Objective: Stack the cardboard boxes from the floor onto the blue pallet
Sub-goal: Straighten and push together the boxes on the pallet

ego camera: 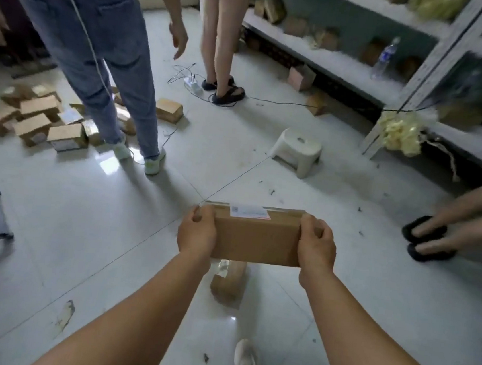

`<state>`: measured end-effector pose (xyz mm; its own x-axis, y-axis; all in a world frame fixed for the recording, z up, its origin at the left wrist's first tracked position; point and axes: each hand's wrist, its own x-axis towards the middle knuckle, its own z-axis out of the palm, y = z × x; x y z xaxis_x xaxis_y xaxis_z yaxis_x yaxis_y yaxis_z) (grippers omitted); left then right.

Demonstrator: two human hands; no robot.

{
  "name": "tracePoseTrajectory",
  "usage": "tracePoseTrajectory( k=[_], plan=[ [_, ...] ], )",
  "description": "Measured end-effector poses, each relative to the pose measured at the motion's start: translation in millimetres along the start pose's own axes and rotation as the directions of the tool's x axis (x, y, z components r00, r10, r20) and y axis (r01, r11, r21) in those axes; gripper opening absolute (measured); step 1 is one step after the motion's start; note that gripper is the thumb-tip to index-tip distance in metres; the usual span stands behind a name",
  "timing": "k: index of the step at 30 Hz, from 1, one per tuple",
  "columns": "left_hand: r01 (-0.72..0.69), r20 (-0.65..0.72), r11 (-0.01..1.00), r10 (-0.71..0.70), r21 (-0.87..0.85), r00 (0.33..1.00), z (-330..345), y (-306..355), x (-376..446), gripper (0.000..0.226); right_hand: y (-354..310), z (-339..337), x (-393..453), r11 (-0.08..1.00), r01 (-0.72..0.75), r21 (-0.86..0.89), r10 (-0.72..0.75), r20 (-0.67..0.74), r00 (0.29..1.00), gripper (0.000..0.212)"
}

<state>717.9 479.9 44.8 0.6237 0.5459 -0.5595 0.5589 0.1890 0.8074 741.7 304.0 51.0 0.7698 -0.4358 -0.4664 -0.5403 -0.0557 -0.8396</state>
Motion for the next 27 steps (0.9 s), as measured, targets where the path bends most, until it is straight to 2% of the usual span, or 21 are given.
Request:
tracePoseTrajectory(
  k=[3, 7, 10, 12, 15, 22, 27],
  plan=[
    [-0.048, 0.1, 0.999, 0.046, 0.013, 0.994, 11.5, 10.3, -34.5, 0.06, -3.1, -42.1, -19.4, 0.998, -0.007, 0.07, 0.013, -0.086, 0.996, 0.055],
    [-0.035, 0.232, 0.998, 0.024, 0.046, 0.972, 33.1, 9.9, -70.2, 0.062, -2.6, -98.6, -41.9, 0.984, 0.002, 0.177, 0.033, -0.194, 0.98, 0.051],
    [-0.057, 0.329, 0.997, 0.036, 0.056, 0.944, 53.7, 14.3, -108.7, 0.067, 0.5, -141.9, -56.2, 0.966, 0.024, 0.257, 0.052, -0.284, 0.958, 0.049],
    [-0.1, 0.385, 0.993, 0.067, 0.066, 0.921, 68.8, 18.1, -137.9, 0.062, 2.0, -171.6, -63.6, 0.956, 0.038, 0.292, 0.066, -0.338, 0.939, 0.048],
    [-0.166, 0.463, 0.984, 0.116, 0.068, 0.879, 97.3, 14.1, -172.3, 0.051, 9.1, -215.6, -74.1, 0.944, 0.047, 0.326, 0.098, -0.416, 0.904, 0.048],
    [-0.209, 0.619, 0.972, 0.097, 0.111, 0.779, 161.7, -16.9, -264.5, 0.051, 46.3, -320.2, -99.8, 0.908, 0.032, 0.418, 0.228, -0.556, 0.799, 0.049],
    [-0.246, 0.694, 0.959, 0.081, 0.142, 0.716, 205.7, -47.9, -337.0, 0.049, 72.5, -401.8, -122.5, 0.881, 0.088, 0.465, 0.262, -0.634, 0.727, 0.049]
  ],
)
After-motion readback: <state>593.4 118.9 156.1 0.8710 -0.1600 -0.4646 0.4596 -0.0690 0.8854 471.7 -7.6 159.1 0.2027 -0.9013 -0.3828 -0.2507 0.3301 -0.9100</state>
